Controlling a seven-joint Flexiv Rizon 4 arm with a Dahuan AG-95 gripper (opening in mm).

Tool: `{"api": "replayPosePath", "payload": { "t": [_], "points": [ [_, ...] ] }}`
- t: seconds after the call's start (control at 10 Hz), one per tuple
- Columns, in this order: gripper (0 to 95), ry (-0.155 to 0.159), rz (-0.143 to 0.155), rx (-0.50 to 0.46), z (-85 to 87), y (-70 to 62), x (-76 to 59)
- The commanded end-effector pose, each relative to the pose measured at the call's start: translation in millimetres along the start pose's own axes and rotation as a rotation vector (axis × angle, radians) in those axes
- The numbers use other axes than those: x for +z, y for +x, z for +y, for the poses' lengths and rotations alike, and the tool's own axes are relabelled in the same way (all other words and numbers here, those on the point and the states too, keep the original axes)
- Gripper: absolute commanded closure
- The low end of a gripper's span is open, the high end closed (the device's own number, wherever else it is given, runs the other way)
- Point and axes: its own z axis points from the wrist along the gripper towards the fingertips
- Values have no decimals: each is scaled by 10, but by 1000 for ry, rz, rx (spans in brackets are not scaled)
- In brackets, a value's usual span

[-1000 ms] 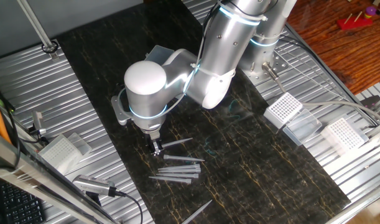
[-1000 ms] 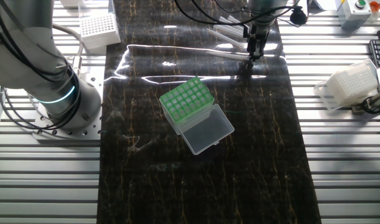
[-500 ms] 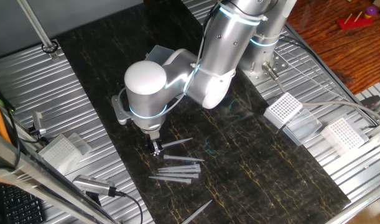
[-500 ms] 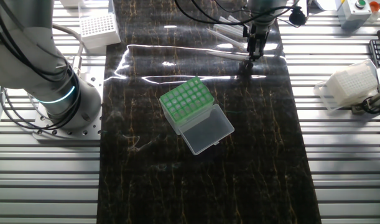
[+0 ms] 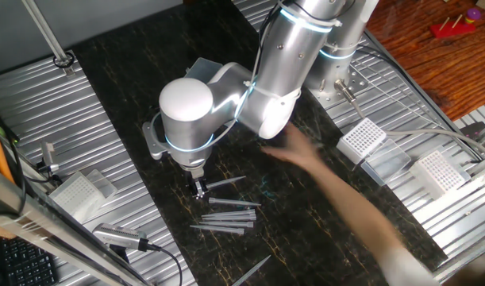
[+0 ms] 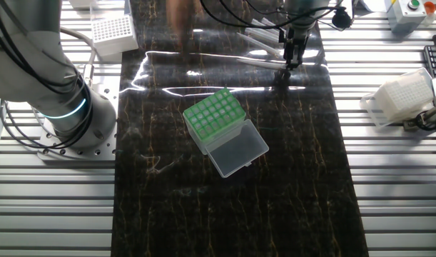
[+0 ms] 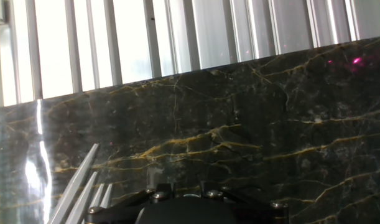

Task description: Insert a large pipette tip into the holder for large pipette tips

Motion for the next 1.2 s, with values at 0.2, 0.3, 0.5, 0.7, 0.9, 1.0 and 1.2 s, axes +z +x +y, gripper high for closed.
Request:
{"api": "replayPosePath", "payload": {
  "t": [0.2,0.3,0.5,0.7,0.9,1.0,1.2],
  "points": [
    [760,-1,2,5,2,-3,-2],
    [760,0,2,5,2,-3,-2],
    [760,-2,6,4,3,-5,-3],
    [760,-4,5,4,6,-10,-7],
    [760,-4,8,7,8,-13,-8],
    [760,-4,9,6,8,-13,-8],
    [760,-4,9,7,9,-15,-9]
  ]
}}
